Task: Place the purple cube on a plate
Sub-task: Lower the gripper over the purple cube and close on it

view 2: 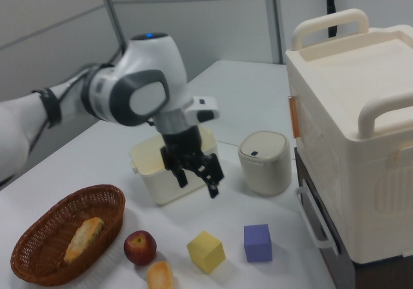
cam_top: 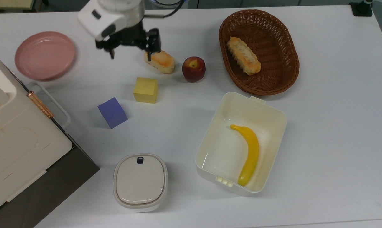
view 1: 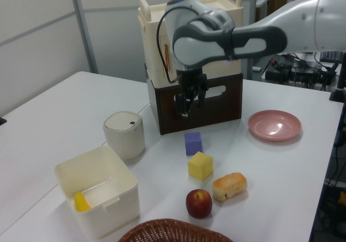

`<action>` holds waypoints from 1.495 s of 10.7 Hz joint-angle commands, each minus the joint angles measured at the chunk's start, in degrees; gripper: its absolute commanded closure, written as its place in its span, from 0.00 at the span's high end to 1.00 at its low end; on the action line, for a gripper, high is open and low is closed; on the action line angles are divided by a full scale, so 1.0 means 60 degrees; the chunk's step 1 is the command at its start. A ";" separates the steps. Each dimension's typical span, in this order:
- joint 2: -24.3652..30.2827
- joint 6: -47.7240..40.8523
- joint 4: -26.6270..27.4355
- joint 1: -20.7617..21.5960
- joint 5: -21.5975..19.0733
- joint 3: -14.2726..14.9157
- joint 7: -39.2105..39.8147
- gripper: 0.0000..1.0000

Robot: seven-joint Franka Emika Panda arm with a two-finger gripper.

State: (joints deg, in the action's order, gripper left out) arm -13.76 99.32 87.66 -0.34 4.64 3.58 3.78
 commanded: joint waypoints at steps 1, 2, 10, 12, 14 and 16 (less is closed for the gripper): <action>-0.0824 0.1080 0.0184 -0.0264 0.0454 0.0047 0.1154 1.00; -0.1146 0.1388 0.0228 -0.0294 0.0718 0.0047 0.1520 1.00; -0.2525 0.3396 0.0214 -0.0616 0.0954 0.0033 0.2856 1.00; -0.2716 0.3705 0.0228 -0.0704 0.0969 0.0033 0.2959 1.00; -0.2877 0.3793 0.0228 -0.0704 0.0969 0.0047 0.2959 1.00; -0.3009 0.3895 0.0257 -0.0734 0.0955 0.0033 0.2829 1.00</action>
State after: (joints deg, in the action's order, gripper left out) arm -31.57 120.49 88.11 -4.71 9.70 3.60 20.17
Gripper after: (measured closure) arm 0.000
